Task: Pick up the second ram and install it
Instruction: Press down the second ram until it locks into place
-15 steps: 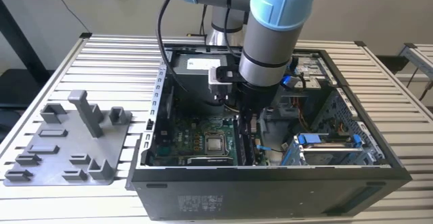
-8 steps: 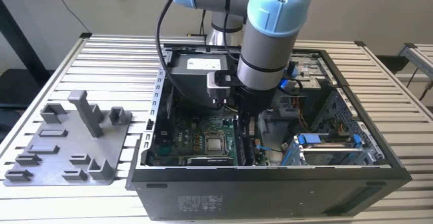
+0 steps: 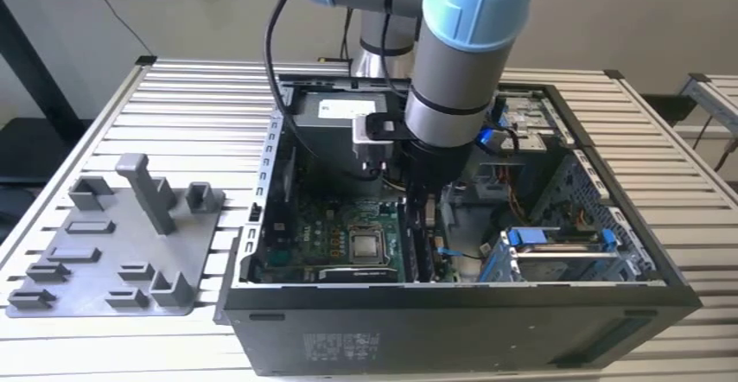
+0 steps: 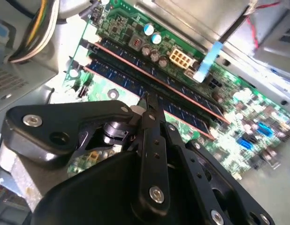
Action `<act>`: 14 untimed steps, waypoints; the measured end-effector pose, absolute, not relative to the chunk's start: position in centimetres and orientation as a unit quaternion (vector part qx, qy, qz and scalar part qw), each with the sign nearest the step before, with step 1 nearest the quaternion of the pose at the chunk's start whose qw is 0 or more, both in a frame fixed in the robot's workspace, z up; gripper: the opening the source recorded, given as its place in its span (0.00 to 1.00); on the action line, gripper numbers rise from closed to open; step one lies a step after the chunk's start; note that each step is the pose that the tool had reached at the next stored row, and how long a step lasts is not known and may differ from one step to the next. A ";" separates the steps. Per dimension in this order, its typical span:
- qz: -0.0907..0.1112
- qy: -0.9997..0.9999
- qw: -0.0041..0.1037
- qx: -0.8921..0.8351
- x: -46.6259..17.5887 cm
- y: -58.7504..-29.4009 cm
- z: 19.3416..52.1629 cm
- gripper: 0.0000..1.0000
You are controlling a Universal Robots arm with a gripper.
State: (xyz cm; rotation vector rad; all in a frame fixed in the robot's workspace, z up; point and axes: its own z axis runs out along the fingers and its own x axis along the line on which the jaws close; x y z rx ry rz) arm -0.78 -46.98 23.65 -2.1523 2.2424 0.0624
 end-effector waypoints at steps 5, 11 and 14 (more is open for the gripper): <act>0.020 0.721 0.016 -0.692 -0.8 -47.0 25.9 0.11; 0.020 0.721 0.016 -0.692 -0.8 -47.0 27.5 0.11; 0.020 0.721 0.016 -0.692 -0.8 -47.0 27.5 0.11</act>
